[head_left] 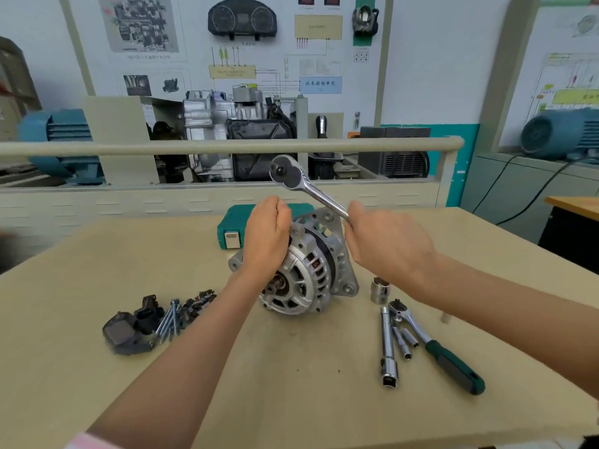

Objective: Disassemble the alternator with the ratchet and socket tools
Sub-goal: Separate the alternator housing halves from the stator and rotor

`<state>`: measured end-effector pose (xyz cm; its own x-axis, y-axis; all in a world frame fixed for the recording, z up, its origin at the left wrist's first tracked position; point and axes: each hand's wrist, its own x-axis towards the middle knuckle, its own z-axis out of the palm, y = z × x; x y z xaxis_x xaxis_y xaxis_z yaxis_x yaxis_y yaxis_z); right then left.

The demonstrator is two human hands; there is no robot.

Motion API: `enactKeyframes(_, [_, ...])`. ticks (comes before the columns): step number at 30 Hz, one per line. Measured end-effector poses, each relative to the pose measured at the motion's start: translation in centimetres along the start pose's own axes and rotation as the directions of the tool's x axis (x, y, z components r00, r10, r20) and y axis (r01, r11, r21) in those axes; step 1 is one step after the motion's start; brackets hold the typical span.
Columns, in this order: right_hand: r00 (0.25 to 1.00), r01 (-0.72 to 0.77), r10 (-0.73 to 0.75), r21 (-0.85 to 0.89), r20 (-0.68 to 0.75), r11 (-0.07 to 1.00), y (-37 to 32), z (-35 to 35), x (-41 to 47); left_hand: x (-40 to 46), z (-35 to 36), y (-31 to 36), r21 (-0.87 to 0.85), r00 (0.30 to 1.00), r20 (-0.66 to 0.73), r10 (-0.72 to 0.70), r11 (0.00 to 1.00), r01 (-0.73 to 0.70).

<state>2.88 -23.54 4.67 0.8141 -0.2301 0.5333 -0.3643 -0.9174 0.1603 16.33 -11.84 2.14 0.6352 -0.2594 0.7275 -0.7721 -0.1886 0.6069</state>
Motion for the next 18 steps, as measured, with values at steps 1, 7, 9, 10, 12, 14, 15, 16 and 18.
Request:
enactKeyframes(1, [1.0,-0.006,0.006,-0.021,0.011,1.0,0.3,0.3,-0.2,-0.1,0.1,0.1,-0.012,1.0,0.0,0.015,1.0,-0.015])
enactKeyframes(7, [0.999,-0.046,0.045,0.039,0.014,0.998,0.0,-0.6,0.3,0.3,0.1,0.4,-0.007,0.999,0.004,-0.032,0.999,0.032])
enactKeyframes(9, [0.999,-0.036,0.036,0.023,0.004,0.999,0.3,-0.3,0.1,0.2,0.3,0.3,-0.02,1.0,0.005,-0.012,1.0,0.012])
enactKeyframes(10, [0.997,-0.024,0.025,-0.017,0.069,1.0,0.3,0.1,-0.2,0.1,0.2,0.5,-0.014,1.0,0.016,-0.01,1.0,0.01])
enactKeyframes(12, [0.984,-0.002,0.009,-0.036,0.179,0.999,-0.2,0.2,-0.2,0.0,0.0,0.8,-0.026,0.999,0.034,-0.03,0.999,0.031])
enactKeyframes(14, [0.993,0.017,-0.017,-0.007,0.119,1.0,-0.5,0.0,0.4,0.3,0.0,0.6,-0.052,0.998,0.025,-0.05,0.997,0.051])
enactKeyframes(15, [0.997,0.003,-0.004,0.015,0.073,1.0,-0.5,0.2,0.2,0.3,-0.1,0.3,-0.064,0.998,0.028,-0.049,0.997,0.051])
enactKeyframes(16, [0.998,-0.016,0.015,0.02,0.053,1.0,-0.2,0.5,-0.1,0.2,0.0,0.1,-0.084,0.999,0.024,-0.037,0.996,0.039])
enactKeyframes(18, [0.989,-0.054,0.057,-0.02,0.139,0.998,0.0,1.1,-1.0,-0.1,0.0,0.4,-0.081,1.0,0.025,-0.007,0.997,0.009])
